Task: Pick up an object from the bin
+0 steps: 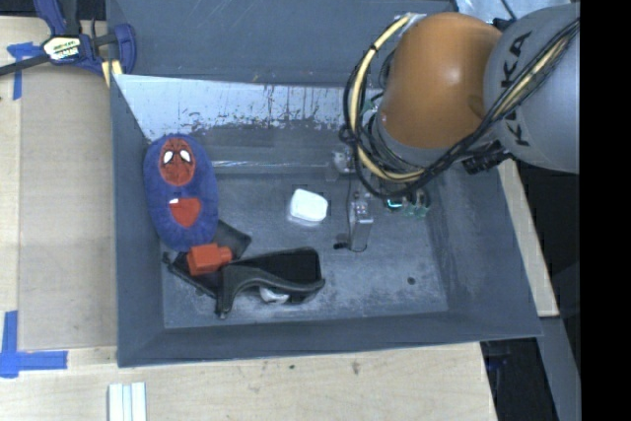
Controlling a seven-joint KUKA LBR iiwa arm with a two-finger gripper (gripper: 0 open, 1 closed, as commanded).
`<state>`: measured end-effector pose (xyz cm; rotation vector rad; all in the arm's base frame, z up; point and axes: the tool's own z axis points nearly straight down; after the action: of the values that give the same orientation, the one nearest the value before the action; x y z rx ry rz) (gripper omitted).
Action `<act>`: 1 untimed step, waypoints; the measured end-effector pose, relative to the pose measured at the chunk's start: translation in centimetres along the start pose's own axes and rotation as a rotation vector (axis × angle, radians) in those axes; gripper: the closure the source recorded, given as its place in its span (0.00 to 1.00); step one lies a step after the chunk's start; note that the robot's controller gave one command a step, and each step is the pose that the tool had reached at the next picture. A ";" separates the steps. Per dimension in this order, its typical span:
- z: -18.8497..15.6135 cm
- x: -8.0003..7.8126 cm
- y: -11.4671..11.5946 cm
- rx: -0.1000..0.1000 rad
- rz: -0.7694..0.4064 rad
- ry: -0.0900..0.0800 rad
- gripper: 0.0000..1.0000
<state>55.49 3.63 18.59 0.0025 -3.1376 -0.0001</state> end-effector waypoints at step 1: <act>11.8 -5.7 0.6 0.000 -0.303 -0.006 0.00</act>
Offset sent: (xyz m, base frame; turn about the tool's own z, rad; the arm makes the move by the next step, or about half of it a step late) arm 0.0562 0.0066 -0.1159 -0.3036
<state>61.15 4.28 6.75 0.4774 -3.1076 -0.0007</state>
